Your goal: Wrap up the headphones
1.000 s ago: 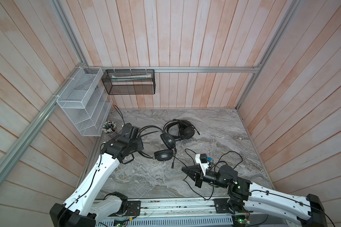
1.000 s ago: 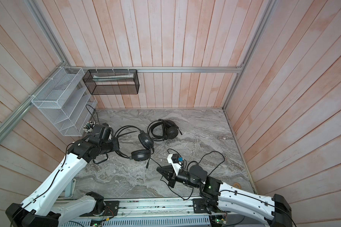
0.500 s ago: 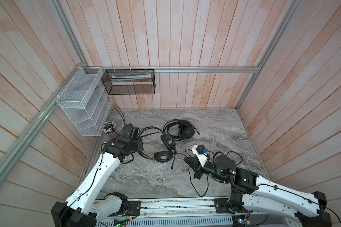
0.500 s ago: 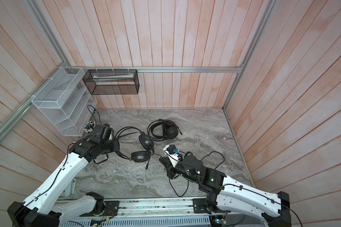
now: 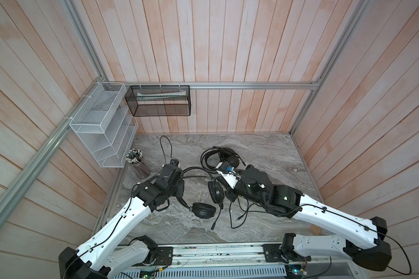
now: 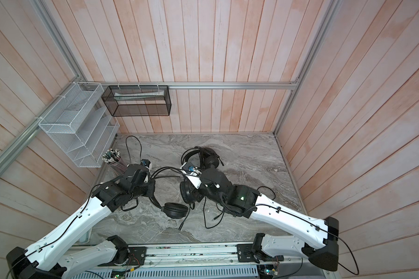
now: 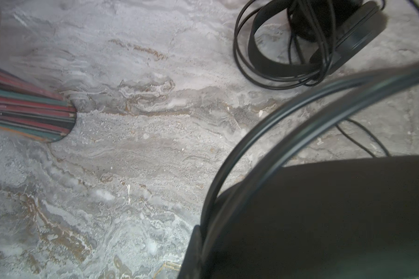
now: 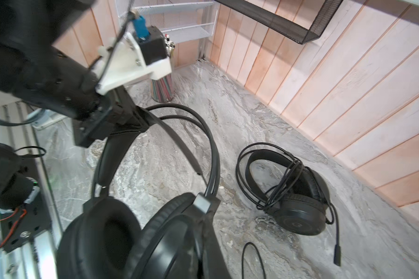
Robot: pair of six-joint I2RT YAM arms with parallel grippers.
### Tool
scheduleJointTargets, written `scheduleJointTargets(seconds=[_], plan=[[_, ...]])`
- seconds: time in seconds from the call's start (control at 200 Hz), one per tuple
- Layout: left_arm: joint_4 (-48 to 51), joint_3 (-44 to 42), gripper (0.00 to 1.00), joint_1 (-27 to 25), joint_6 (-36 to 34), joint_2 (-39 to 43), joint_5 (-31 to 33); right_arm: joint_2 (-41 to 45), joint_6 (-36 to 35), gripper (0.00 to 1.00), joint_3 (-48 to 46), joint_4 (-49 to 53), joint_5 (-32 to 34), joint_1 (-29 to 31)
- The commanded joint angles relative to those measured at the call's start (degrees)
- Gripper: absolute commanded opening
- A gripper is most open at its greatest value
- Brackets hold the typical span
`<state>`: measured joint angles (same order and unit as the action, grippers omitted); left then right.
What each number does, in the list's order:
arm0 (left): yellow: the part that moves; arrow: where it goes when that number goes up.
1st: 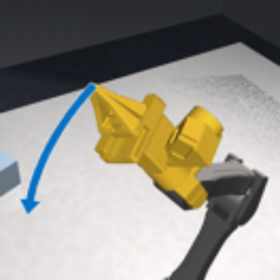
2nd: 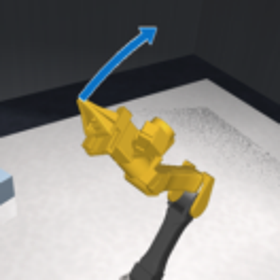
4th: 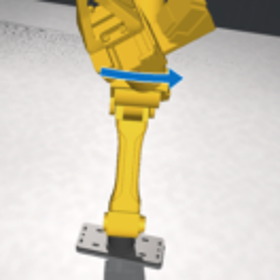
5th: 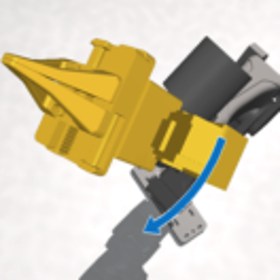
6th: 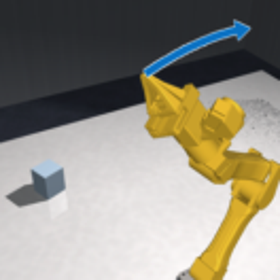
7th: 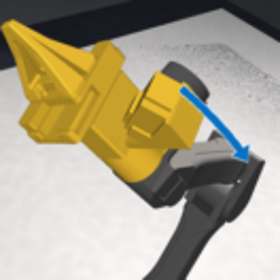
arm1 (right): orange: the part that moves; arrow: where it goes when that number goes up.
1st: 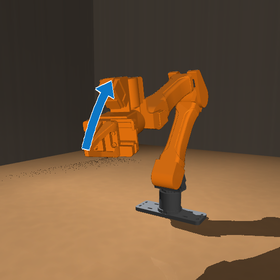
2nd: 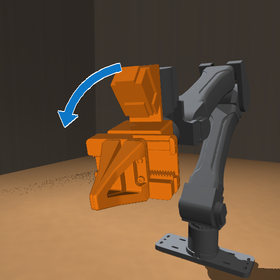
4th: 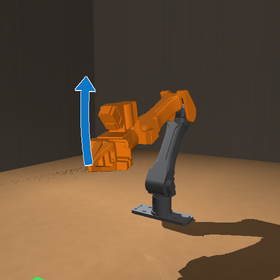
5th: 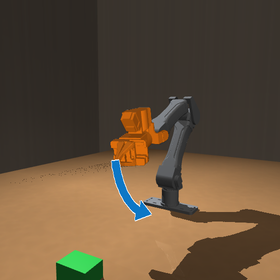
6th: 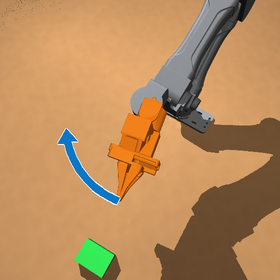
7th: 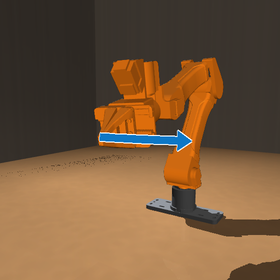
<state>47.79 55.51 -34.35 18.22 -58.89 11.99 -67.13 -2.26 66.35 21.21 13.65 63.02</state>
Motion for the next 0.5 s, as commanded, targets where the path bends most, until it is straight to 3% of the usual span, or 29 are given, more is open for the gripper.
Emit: scheduleJointTargets(seconds=[0.0, 0.11, 0.39, 0.495], plan=[[-3.74, -0.89, 0.00, -2.00, -3.11, 1.99, -1.09, -1.91, -3.20, 0.04, 3.00, -1.20, 3.56, -2.72], [-3.97, -1.44, 0.00, -3.30, -3.86, 3.23, -0.48, -3.85, -4.18, 0.13, 3.29, -4.47, 2.73, -6.40], [-3.33, -0.28, 0.00, -3.97, -3.61, 3.78, -2.48, -8.04, -4.32, 0.21, 5.09, -6.50, 0.14, -10.09], [-2.79, 0.42, 0.00, -3.97, -3.20, 3.58, -4.07, -8.51, -3.59, 0.32, 4.77, -7.37, -2.72, -11.91]])
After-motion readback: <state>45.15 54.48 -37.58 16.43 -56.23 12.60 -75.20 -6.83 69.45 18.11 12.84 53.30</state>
